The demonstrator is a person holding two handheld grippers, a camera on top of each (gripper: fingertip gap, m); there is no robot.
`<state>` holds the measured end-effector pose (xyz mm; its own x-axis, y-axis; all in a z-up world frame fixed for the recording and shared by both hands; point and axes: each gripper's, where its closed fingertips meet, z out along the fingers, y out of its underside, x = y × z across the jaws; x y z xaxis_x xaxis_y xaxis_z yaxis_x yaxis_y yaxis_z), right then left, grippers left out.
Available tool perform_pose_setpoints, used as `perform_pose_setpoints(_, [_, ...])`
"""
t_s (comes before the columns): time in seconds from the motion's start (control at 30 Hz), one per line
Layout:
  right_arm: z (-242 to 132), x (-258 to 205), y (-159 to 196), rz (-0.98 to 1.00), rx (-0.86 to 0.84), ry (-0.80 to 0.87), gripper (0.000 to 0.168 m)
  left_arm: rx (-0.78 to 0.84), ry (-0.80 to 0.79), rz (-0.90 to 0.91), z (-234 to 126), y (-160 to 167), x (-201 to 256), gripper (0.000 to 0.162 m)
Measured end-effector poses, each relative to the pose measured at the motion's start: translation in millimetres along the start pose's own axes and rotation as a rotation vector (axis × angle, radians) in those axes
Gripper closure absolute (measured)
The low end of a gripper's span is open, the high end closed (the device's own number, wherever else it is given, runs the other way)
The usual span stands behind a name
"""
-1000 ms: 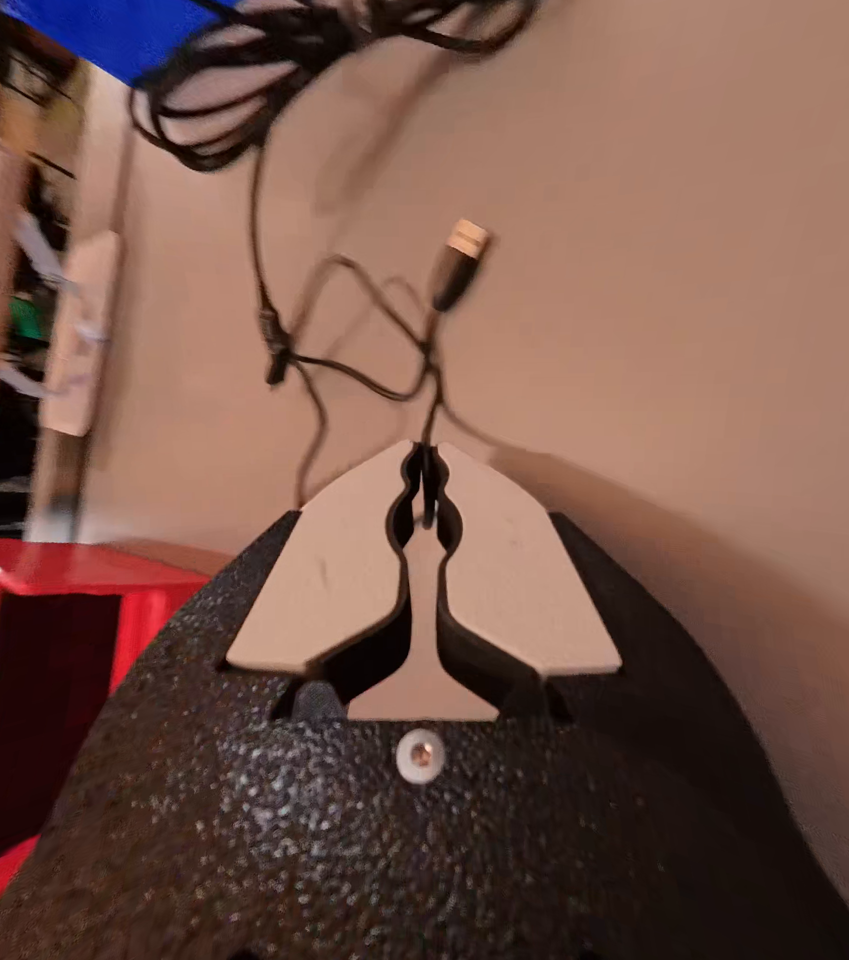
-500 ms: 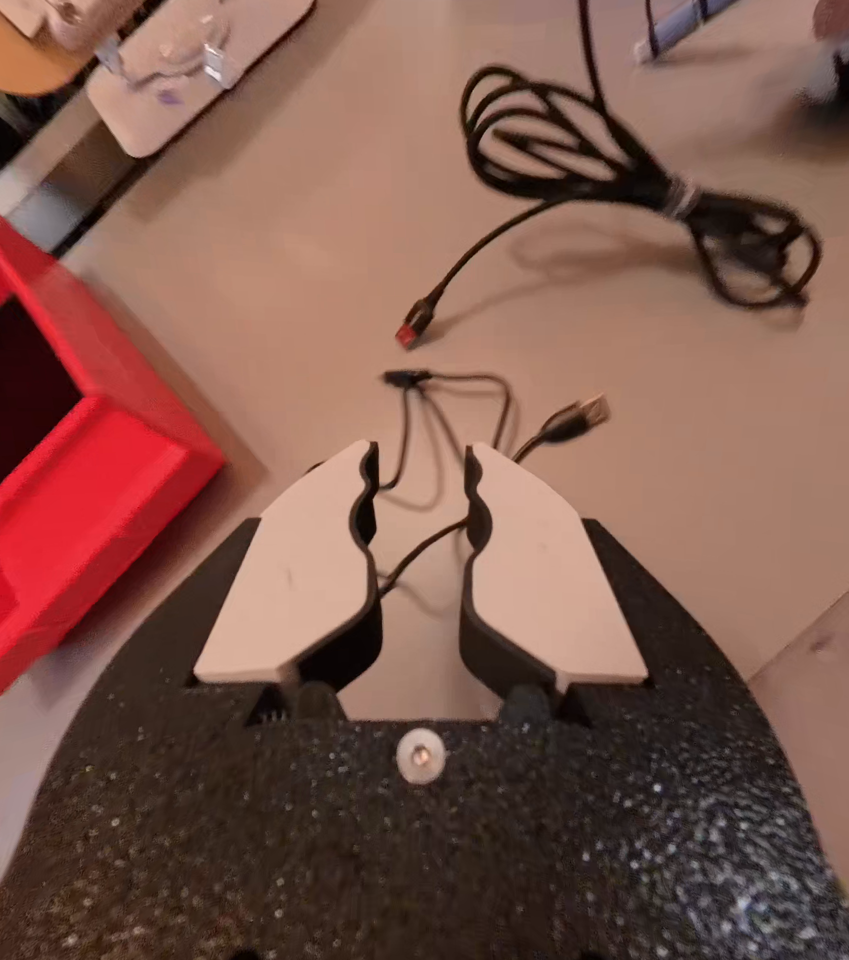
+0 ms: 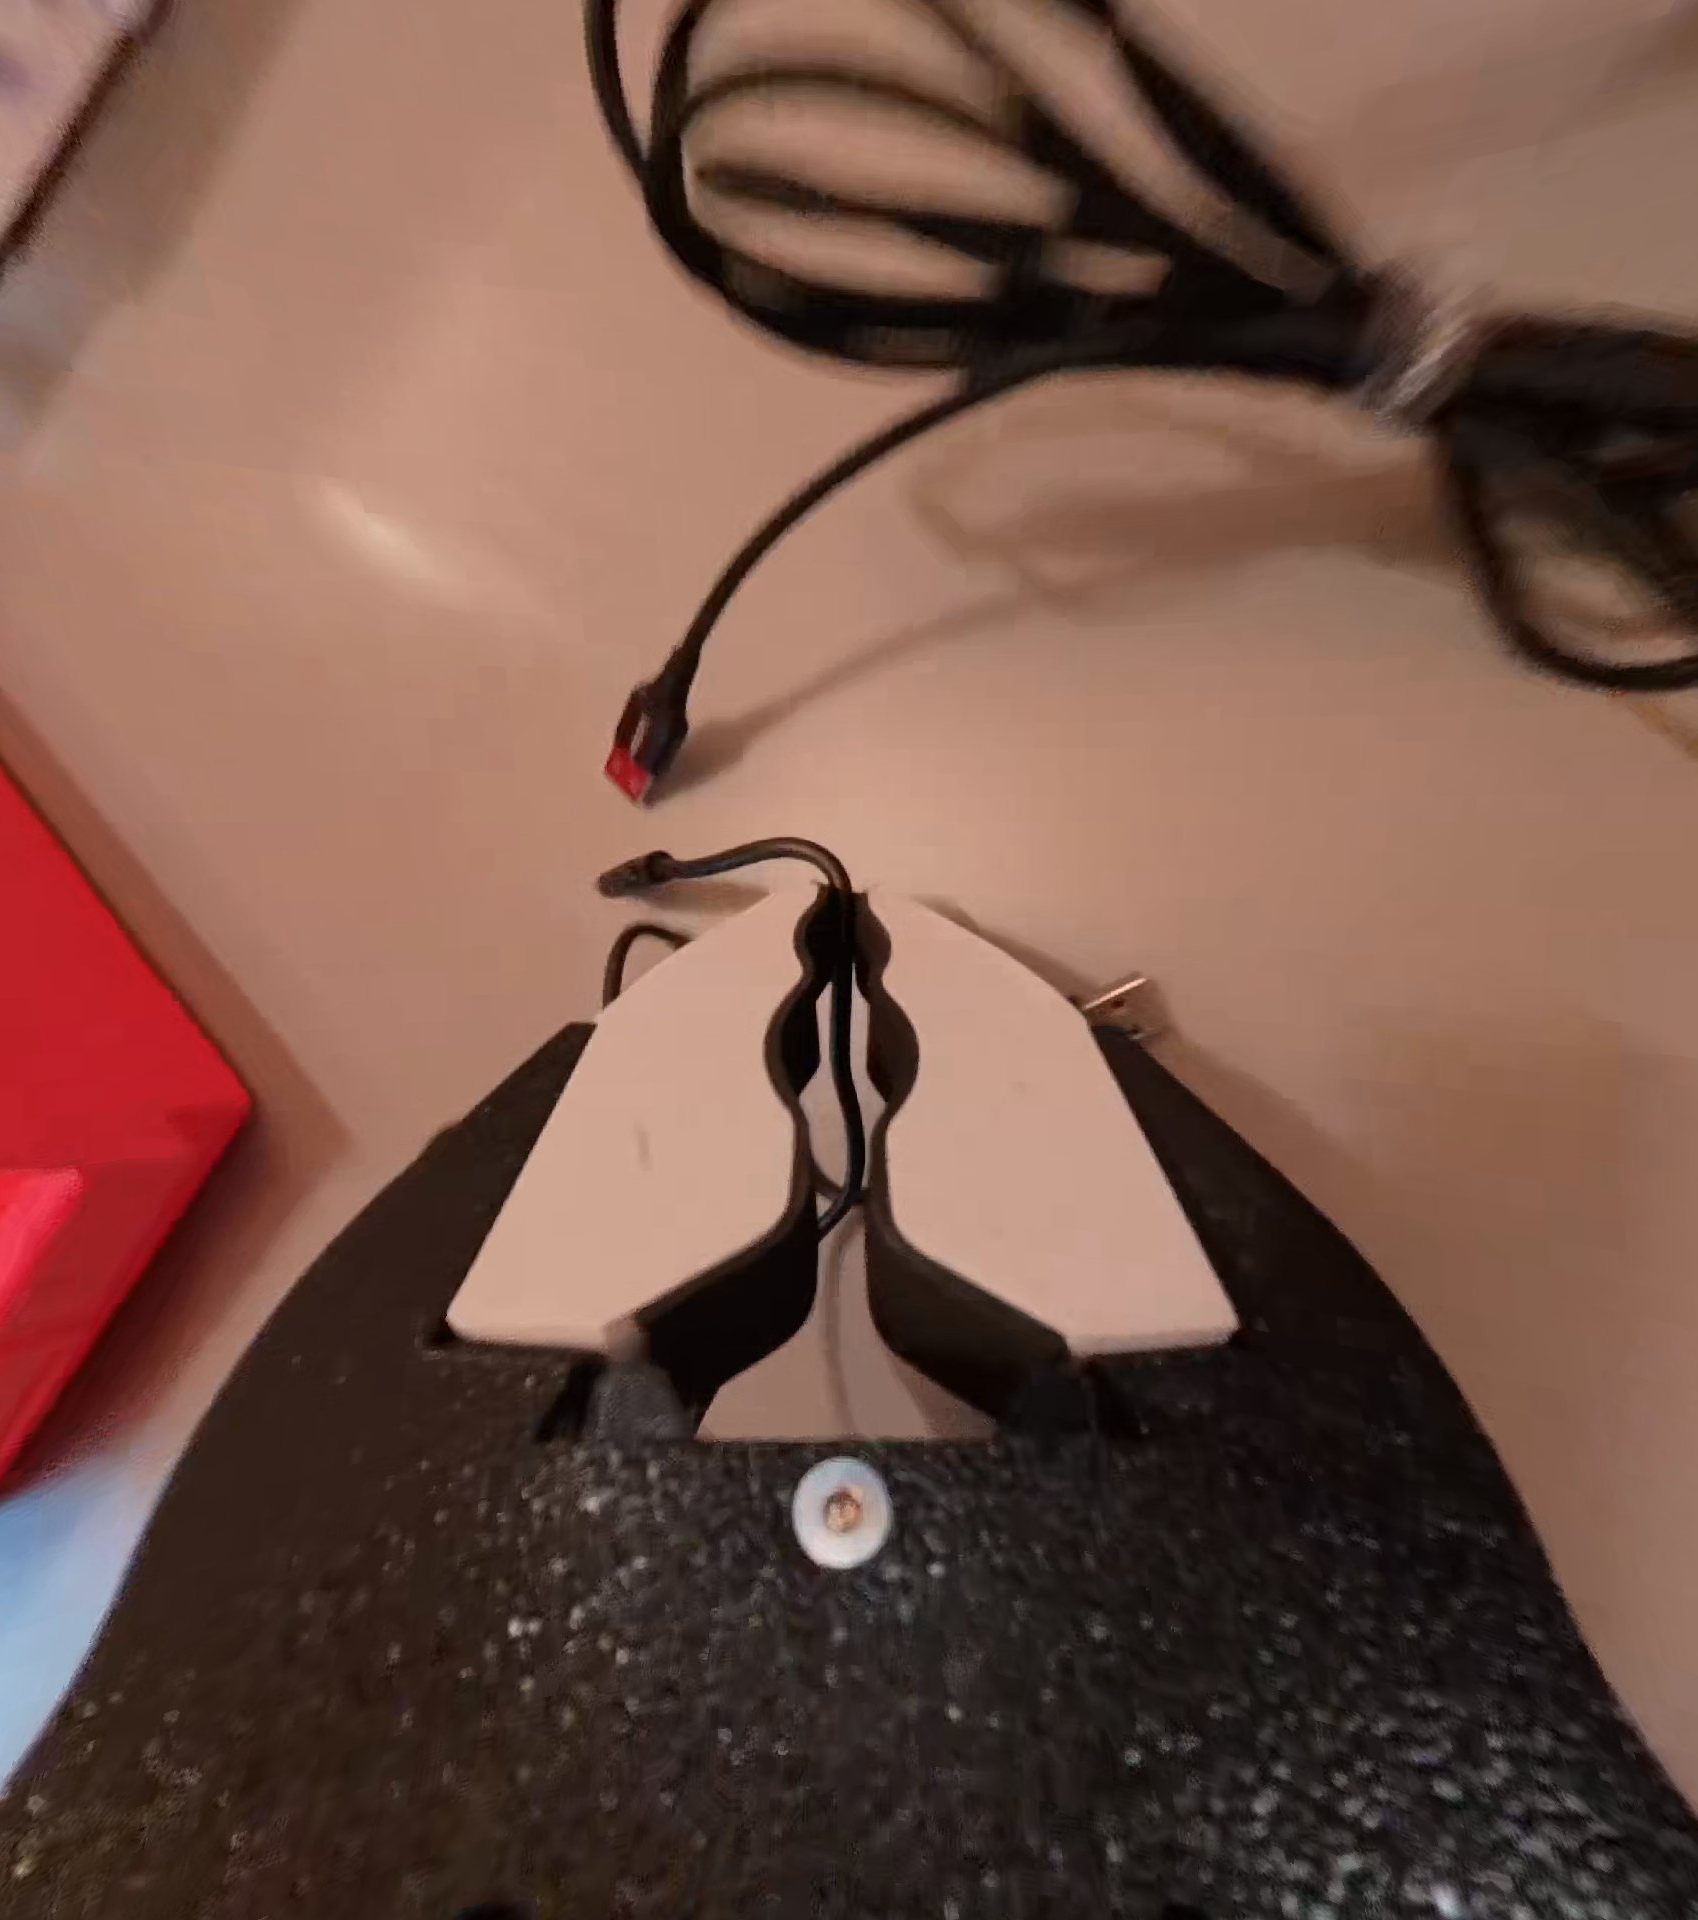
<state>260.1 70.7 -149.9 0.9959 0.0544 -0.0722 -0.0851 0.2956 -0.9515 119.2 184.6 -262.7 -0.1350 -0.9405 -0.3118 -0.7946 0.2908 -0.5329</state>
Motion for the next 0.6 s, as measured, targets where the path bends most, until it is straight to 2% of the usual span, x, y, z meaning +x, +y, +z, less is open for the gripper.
perform_pose_setpoints(0.07, [0, 1, 0, 0.005, 0.003, 0.000, 0.143, 0.143, 0.135, -0.013, -20, -22, 10, 0.158])
perform_pose_setpoints(0.17, [-1, 1, -1, 0.013, 0.008, 0.002, 0.143, 0.311, 0.475, -0.009, -59, -33, 34, 0.159])
perform_pose_setpoints(0.3, [-1, 2, -1, 0.015, 0.009, 0.001, 0.143, 0.222, 0.704, 0.013, -71, 25, 31, 0.159])
perform_pose_setpoints(0.4, [-1, 1, -1, 0.013, 0.007, 0.001, 0.143, 0.169, 0.690, 0.060, -65, 68, 21, 0.159])
perform_pose_setpoints(0.47, [0, 1, 0, 0.010, 0.003, 0.001, 0.143, 0.138, 0.649, 0.078, -60, 85, 16, 0.158])
perform_pose_setpoints(0.6, [0, 0, 0, -0.002, -0.001, 0.000, 0.143, 0.049, 0.493, 0.126, -54, 104, 5, 0.139])
